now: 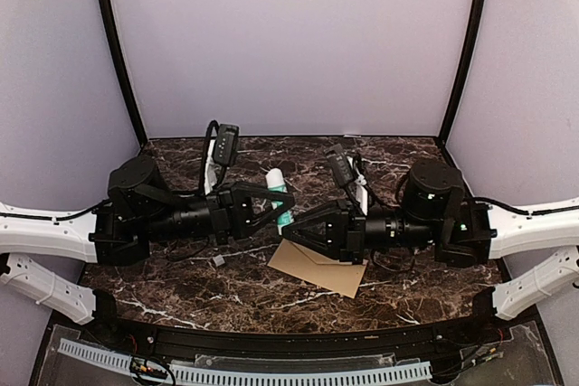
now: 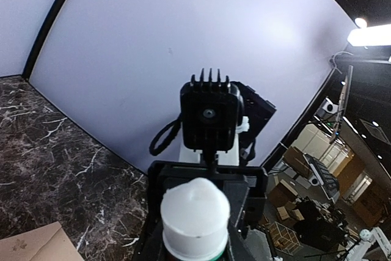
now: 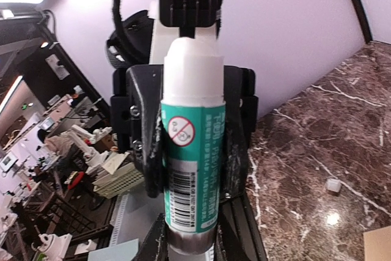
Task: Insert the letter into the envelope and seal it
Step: Screw the solid glue.
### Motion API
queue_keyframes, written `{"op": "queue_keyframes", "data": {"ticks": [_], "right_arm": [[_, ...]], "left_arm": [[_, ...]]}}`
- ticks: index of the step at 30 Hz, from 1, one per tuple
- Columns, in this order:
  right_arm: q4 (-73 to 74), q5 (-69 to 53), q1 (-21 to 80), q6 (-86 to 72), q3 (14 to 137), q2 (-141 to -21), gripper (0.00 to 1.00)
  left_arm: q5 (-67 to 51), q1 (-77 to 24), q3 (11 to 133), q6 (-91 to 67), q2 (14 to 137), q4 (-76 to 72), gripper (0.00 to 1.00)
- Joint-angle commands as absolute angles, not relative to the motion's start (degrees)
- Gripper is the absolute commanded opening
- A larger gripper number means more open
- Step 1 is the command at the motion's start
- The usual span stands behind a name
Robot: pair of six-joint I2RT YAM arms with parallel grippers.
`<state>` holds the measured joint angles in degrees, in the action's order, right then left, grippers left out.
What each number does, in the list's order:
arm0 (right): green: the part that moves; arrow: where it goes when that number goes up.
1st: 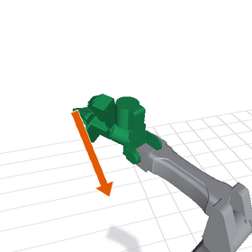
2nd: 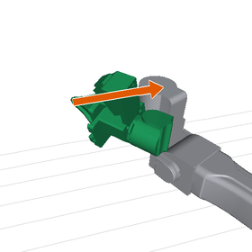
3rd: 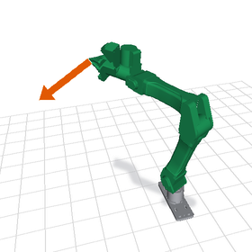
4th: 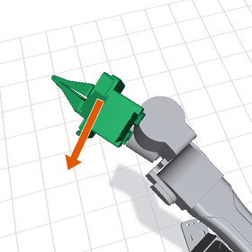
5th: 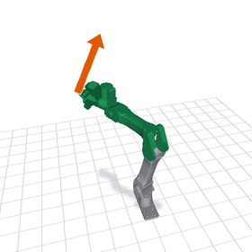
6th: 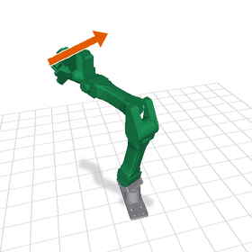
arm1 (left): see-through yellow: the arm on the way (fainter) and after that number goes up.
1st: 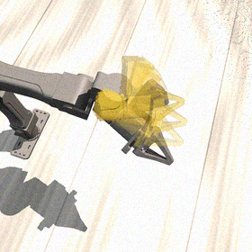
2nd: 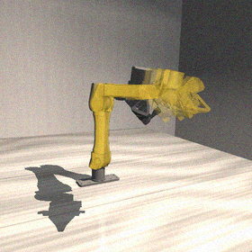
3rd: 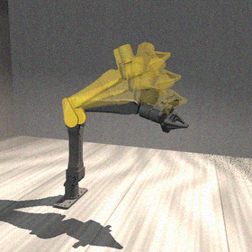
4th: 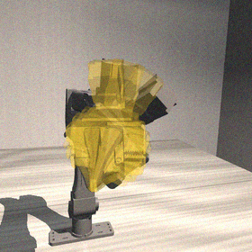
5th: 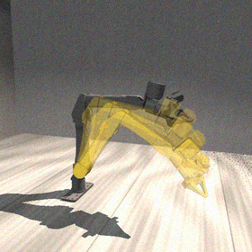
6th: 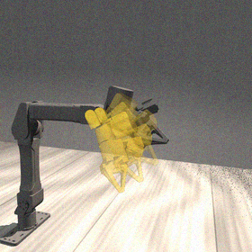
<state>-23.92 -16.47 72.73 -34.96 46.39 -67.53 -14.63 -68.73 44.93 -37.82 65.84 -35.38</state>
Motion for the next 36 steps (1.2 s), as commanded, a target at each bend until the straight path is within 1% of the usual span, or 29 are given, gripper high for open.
{"op": "queue_keyframes", "data": {"ticks": [1,7,14,18,23,25,26,27,28,29,30,31,34,36], "right_arm": [[-8.0,-1.0,73.0,-30.0,54.8,-69.5,0.05],[3.6,9.7,73.1,-27.8,63.2,-76.4,0.05],[11.1,19.7,73.9,-28.0,71.1,-85.0,0.05],[12.4,22.2,74.4,-29.2,73.0,-87.5,0.05],[10.8,20.3,74.7,-29.6,71.9,-86.6,0.08],[9.4,18.7,74.7,-29.4,70.4,-84.3,0.13],[8.2,17.1,74.7,-29.0,68.7,-82.8,0.20],[6.2,13.9,74.6,-28.3,67.0,-81.1,0.29],[4.2,12.3,74.6,-27.7,65.2,-79.3,0.32],[1.9,9.9,74.6,-27.4,63.0,-77.2,0.39],[-0.4,7.0,74.6,-27.4,61.0,-75.1,0.47],[-2.6,5.4,74.5,-27.6,58.8,-73.0,0.52],[-6.0,1.6,73.9,-29.0,53.4,-67.4,0.65],[-9.3,-2.2,72.8,-29.8,49.9,-64.3,0.71]], "left_arm": [[-7.0,-70.0,47.5,-35.2,67.4,-24.2,0.00],[2.6,-70.1,49.6,-37.9,70.8,-17.9,0.00],[6.2,-70.1,49.3,-42.5,73.7,-17.3,0.00],[6.8,-70.1,48.5,-45.1,75.1,-18.5,0.00],[6.2,-70.1,48.1,-46.2,75.6,-20.1,0.00],[6.0,-70.1,48.2,-46.1,75.1,-20.1,0.00],[5.9,-70.0,48.2,-46.1,74.5,-20.1,0.00],[5.7,-69.9,48.2,-45.8,74.2,-20.1,0.00],[4.9,-69.6,48.2,-45.6,73.7,-20.1,0.00],[4.2,-69.3,48.4,-45.2,73.4,-20.0,0.00],[2.7,-68.6,48.5,-45.1,72.9,-20.0,0.00],[2.0,-68.2,48.4,-44.8,72.6,-20.3,0.00],[-0.6,-67.1,48.1,-43.6,70.4,-21.1,0.00],[-3.2,-66.8,47.3,-42.5,69.0,-24.0,0.00]]}}
